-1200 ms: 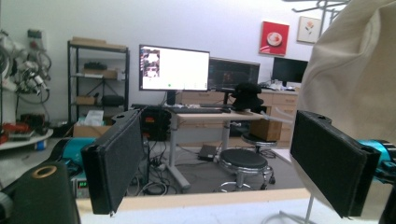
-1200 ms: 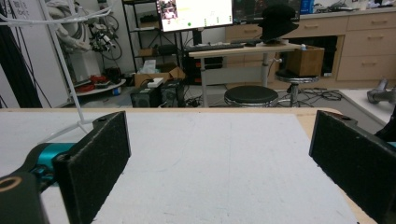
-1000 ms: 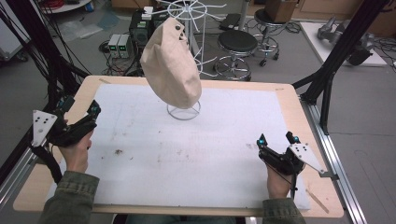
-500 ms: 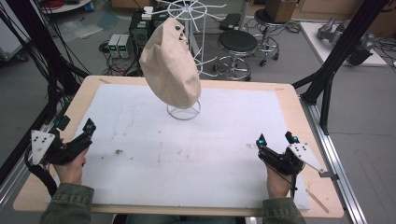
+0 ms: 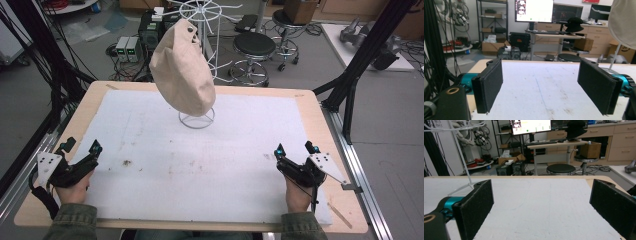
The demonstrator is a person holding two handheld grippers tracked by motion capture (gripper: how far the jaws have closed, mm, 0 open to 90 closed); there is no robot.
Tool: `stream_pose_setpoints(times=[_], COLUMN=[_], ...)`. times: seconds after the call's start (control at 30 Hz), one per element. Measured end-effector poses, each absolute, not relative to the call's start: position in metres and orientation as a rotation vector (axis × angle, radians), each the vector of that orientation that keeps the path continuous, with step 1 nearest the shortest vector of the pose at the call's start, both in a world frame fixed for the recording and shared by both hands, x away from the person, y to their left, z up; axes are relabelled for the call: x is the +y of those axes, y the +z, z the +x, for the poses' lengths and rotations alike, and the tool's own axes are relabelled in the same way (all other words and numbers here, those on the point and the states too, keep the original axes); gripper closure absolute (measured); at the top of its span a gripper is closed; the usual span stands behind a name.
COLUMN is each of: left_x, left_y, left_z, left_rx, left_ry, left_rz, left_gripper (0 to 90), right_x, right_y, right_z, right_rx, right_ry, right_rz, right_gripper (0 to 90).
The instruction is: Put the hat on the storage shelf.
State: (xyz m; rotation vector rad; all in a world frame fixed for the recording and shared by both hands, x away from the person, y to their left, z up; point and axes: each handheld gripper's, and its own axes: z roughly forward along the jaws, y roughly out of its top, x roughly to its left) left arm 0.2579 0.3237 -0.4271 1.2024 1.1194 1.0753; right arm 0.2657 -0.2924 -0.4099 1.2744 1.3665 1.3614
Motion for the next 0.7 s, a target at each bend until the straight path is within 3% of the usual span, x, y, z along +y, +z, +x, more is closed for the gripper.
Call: stream_pose_setpoints(times=[0.7], left_x=[0.3166], left_y=[-0.4281], left_z=[0.2591], left_rx=[1.089], left_ry=[1.090], left_rz=[1.245], left_gripper=[20.8], right_x=[-0.2959], right_y=[-0.4100], right_z=[0.2583], right_rx=[1.363], right_ry=[1.351], right_rz=[1.310], right_gripper=[3.8])
